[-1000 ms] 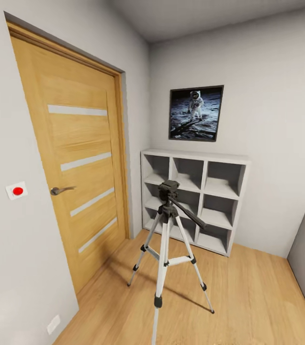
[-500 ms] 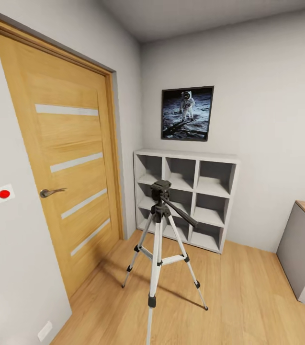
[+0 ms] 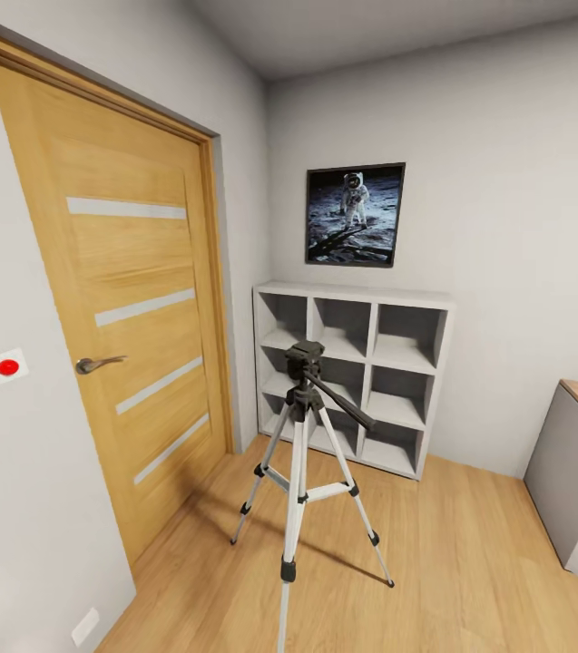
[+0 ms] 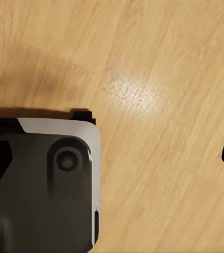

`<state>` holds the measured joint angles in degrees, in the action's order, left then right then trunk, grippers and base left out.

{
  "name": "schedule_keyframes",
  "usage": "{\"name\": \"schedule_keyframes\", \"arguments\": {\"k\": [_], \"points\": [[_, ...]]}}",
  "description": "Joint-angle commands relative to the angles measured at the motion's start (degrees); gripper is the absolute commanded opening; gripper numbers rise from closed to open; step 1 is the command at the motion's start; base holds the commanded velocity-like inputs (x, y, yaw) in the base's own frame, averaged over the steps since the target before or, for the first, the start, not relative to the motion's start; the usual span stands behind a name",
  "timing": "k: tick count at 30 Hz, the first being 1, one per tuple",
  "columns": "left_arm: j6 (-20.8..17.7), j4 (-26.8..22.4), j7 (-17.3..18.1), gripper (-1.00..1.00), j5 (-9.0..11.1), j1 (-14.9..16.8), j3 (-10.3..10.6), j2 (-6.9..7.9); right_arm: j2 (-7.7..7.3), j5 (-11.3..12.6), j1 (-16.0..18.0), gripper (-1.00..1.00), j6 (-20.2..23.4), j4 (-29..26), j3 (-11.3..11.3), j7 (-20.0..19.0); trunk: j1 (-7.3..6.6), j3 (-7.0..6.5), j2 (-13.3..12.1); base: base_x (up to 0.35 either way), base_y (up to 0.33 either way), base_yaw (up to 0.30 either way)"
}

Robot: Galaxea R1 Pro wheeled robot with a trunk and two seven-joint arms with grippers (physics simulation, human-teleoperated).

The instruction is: Attach the digital camera to the camera tripod in the bedroom.

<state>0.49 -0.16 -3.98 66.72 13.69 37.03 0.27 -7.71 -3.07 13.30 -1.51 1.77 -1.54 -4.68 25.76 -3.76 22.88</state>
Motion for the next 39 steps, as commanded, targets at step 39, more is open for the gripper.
{"name": "schedule_keyframes", "arguments": {"k": [39], "points": [[-0.17, -0.01, -0.06, -1.00, 0.01, 0.00, 0.52, -0.01, 0.13, -0.36, 0.06, 1.00, -0.08, 0.16, -0.12, -0.15, 0.02, 0.02, 0.04, 0.058, 0.084, 0.000]]}}
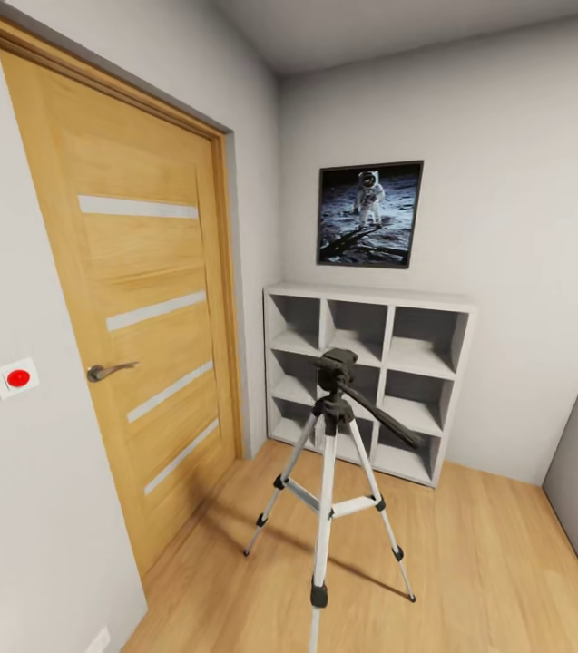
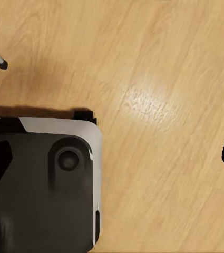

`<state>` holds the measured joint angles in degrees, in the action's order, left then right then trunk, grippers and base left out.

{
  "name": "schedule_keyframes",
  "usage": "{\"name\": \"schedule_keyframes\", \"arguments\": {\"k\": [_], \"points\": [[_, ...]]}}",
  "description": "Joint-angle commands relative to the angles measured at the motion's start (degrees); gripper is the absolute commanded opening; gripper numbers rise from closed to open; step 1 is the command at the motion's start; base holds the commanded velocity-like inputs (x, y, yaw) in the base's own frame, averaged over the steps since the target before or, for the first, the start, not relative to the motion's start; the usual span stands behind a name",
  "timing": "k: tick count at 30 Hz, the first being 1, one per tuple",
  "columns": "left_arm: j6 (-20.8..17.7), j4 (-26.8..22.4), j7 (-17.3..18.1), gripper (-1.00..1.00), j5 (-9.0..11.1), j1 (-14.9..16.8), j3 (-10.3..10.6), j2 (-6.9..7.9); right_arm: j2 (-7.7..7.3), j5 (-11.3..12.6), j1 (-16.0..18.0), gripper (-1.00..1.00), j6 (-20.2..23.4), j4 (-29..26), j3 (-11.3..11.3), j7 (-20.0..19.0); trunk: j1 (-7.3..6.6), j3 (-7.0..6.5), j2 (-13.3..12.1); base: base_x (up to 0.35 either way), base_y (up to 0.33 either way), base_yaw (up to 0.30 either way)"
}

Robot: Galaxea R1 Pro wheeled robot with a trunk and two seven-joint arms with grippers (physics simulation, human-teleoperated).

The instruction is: Attach the digital camera to the camera tripod in the bedroom.

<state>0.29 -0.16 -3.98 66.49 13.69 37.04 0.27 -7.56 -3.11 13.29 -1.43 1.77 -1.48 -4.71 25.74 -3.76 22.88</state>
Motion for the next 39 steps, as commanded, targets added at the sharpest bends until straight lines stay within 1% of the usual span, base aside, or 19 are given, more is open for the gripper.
{"name": "schedule_keyframes", "arguments": {"k": [1, 7, 22, 32, 39], "points": [[0.00, -0.01, -0.07, -1.00, 0.23, 0.01, 0.50, 0.00, 0.00, -0.32, 0.07, 1.00, -0.15, 0.17, -0.16, -0.13, 0.04, 0.02, 0.03, 0.214, 0.277, 0.000], [0.03, -0.01, -0.07, -1.00, 0.22, -0.01, 0.54, -0.05, 0.02, -0.32, 0.07, 1.00, -0.15, 0.17, -0.13, -0.13, 0.04, 0.02, 0.03, 0.149, 0.180, 0.000], [0.02, -0.01, -0.07, -1.00, 0.16, 0.00, 0.57, -0.09, 0.07, -0.32, 0.07, 1.00, -0.15, 0.17, -0.10, -0.13, 0.04, 0.02, 0.03, 0.038, 0.031, 0.000], [-0.03, -0.01, -0.07, -1.00, 0.13, 0.02, 0.58, -0.11, 0.17, -0.32, 0.07, 1.00, -0.15, 0.17, -0.10, -0.13, 0.04, 0.02, 0.03, 0.171, 0.221, 0.000], [0.04, -0.01, -0.07, -1.00, 0.13, 0.00, 0.58, -0.17, 0.27, -0.32, 0.07, 1.00, -0.22, 0.17, -0.12, -0.13, 0.04, 0.02, 0.03, 0.033, 0.066, 0.000]]}}
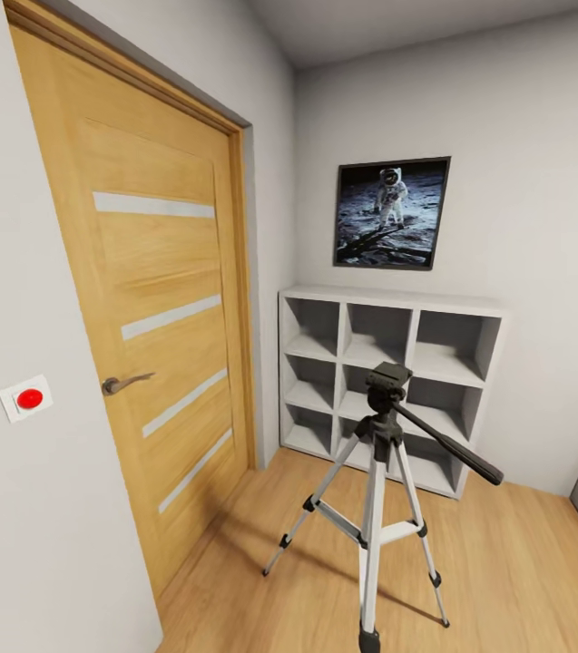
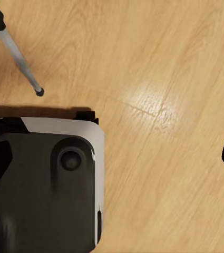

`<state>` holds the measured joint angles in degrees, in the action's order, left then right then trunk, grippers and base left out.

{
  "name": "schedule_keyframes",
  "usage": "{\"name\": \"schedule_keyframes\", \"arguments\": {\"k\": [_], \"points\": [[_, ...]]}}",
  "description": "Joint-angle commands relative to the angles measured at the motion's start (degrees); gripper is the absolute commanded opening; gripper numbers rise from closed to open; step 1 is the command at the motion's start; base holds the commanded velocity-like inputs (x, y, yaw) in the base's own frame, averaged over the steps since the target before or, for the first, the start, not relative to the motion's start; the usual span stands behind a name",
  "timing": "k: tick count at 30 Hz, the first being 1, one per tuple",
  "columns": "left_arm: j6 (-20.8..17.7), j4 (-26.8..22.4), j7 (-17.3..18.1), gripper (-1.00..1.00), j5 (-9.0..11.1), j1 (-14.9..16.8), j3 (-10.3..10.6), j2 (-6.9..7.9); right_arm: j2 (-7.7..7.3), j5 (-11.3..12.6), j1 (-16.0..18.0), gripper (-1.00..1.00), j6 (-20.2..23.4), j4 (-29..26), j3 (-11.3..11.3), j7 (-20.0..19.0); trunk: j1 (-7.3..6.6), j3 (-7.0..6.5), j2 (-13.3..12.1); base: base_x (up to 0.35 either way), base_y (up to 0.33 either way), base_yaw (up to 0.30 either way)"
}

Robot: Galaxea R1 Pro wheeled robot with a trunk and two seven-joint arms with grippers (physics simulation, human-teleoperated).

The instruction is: Attach the digital camera to the camera tripod in the bedroom.

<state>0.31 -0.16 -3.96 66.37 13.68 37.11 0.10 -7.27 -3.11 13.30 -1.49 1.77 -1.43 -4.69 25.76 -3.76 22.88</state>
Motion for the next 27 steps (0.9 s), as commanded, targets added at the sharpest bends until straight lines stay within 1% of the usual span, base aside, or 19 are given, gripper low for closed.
{"name": "schedule_keyframes", "arguments": {"k": [1, 7, 27], "points": [[0.03, -0.01, -0.08, -1.00, 0.26, 0.02, 0.50, -0.01, 0.01, -0.29, 0.06, 1.00, -0.12, 0.17, -0.18, -0.14, 0.02, 0.02, 0.04, 0.009, 0.018, -0.005], [0.03, -0.01, -0.08, -1.00, 0.26, 0.03, 0.50, 0.01, 0.05, -0.19, 0.06, 1.00, 0.23, 0.17, -0.17, -0.14, 0.02, 0.02, 0.04, 0.005, 0.009, -0.094], [0.16, -0.01, -0.14, -1.00, 0.55, 0.01, 0.42, 0.14, 0.11, -0.22, 0.06, 1.00, 0.41, 0.17, -0.16, -0.14, 0.02, 0.02, 0.04, 0.000, 0.000, -0.232]]}}
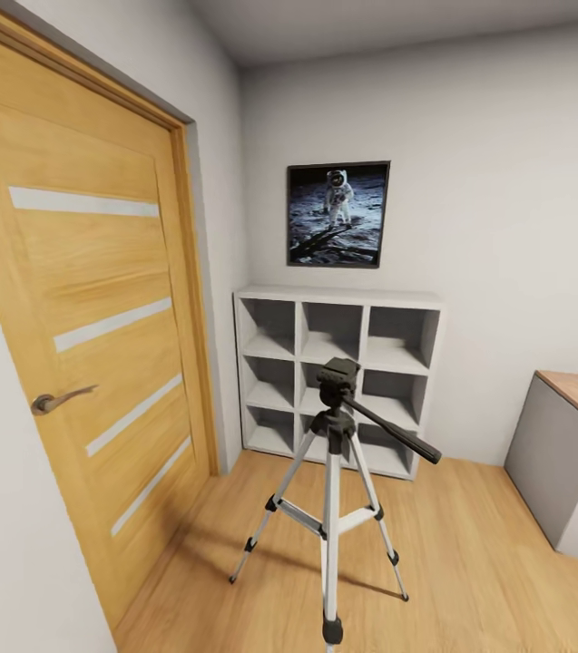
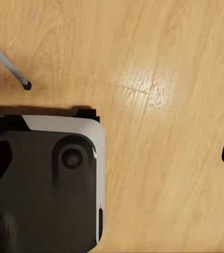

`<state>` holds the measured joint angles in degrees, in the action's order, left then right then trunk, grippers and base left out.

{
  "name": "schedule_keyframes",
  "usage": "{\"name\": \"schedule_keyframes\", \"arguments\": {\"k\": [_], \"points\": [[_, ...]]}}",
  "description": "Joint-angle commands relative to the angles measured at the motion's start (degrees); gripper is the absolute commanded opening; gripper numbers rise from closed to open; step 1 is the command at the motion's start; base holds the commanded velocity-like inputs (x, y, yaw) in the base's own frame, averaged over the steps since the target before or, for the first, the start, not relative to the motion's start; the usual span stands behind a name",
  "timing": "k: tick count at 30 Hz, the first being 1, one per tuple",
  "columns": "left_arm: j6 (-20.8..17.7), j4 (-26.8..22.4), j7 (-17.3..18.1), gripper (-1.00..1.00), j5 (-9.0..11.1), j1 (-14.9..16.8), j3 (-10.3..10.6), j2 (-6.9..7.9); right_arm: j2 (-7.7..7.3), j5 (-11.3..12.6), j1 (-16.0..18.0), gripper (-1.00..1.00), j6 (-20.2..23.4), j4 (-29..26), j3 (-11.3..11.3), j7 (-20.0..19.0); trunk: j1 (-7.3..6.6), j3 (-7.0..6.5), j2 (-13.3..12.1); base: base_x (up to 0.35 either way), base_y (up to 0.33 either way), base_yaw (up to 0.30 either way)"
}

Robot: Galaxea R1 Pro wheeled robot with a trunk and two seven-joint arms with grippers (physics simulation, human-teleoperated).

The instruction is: Attach the digital camera to the camera tripod in the bedroom.

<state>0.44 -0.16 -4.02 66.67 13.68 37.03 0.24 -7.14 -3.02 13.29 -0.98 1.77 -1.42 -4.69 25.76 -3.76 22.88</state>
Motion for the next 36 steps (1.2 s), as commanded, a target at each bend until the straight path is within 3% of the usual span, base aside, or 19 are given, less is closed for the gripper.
{"name": "schedule_keyframes", "arguments": {"k": [1, 12, 36], "points": [[0.05, -0.01, -0.09, -1.00, 0.28, 0.01, 0.51, 0.01, -0.01, -0.31, 0.07, 1.00, -0.12, 0.16, -0.16, -0.15, 0.02, 0.02, 0.04, 0.000, 0.000, -0.237], [0.08, -0.01, -0.11, -1.00, 0.34, 0.03, 0.50, -0.04, -0.06, -0.32, 0.07, 1.00, -0.38, 0.16, -0.16, -0.15, 0.02, 0.02, 0.04, 0.000, 0.000, -0.185], [0.00, -0.01, -0.11, -1.00, 0.08, 0.01, 0.59, -0.19, -0.24, -0.41, 0.07, 1.00, -0.61, 0.16, -0.16, -0.15, 0.02, 0.02, 0.04, -0.064, 0.030, -0.006]]}}
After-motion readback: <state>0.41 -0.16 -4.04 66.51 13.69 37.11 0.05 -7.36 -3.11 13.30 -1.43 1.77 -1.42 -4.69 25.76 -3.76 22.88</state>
